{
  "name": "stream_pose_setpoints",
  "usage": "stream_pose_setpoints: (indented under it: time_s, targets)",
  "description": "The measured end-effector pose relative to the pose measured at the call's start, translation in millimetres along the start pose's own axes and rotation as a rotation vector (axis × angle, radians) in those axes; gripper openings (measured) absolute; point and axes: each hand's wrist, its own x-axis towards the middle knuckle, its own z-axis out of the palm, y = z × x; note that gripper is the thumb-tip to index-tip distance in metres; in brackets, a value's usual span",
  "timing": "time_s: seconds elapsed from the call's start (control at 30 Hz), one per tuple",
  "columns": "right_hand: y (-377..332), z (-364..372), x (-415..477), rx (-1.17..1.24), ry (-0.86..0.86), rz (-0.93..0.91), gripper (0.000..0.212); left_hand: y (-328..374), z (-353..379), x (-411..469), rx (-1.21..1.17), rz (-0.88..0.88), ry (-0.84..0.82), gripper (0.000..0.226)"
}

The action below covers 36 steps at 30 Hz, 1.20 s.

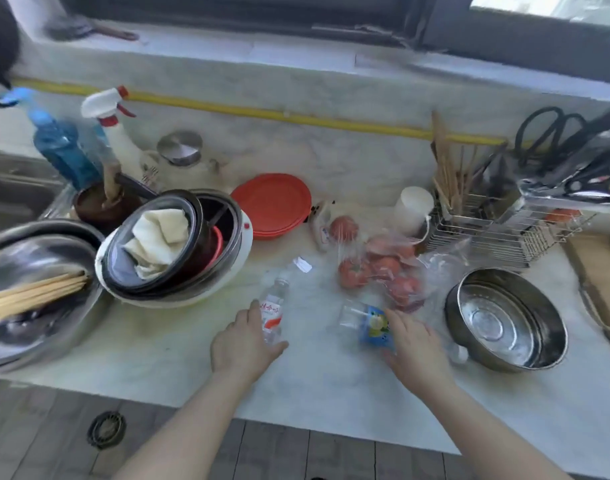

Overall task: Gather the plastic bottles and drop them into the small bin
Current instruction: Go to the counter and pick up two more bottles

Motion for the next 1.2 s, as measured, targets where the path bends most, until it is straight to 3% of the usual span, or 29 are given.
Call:
stream_pose_setpoints:
  time_s: [0.17, 0.37, 0.5, 0.7, 0.83, 1.2]
  targets:
    - [-1, -10, 15, 0.075, 0.064, -0.133, 0.048, 11, -2, -12, -0.051, -0.069, 0.05, 0.081]
    - [-16, -17, 28, 0.024, -0.12, -0.07, 0.07, 9, -34, -24, -0.09, -0.099, 0.153, 0.076]
    - [-26, -18, 28, -0.054, -0.121, -0.061, 0.061, -12, -54, -43, -0.116, -0.09, 0.218, 0.075]
    - [-79, -51, 29, 0.467, 0.126, -0.113, 0.054, -44, -94, -75, -0.212, -0.191, 0.383, 0.077]
    - [-138, -84, 36, 0.648, 0.214, -0.212, 0.052, -69, -129, -98, -0.252, -0.255, 0.528, 0.075]
    - [-344, -130, -7, 0.917, 0.101, -0.492, 0.044, -190, -195, -209, -0.246, -0.462, 0.896, 0.077]
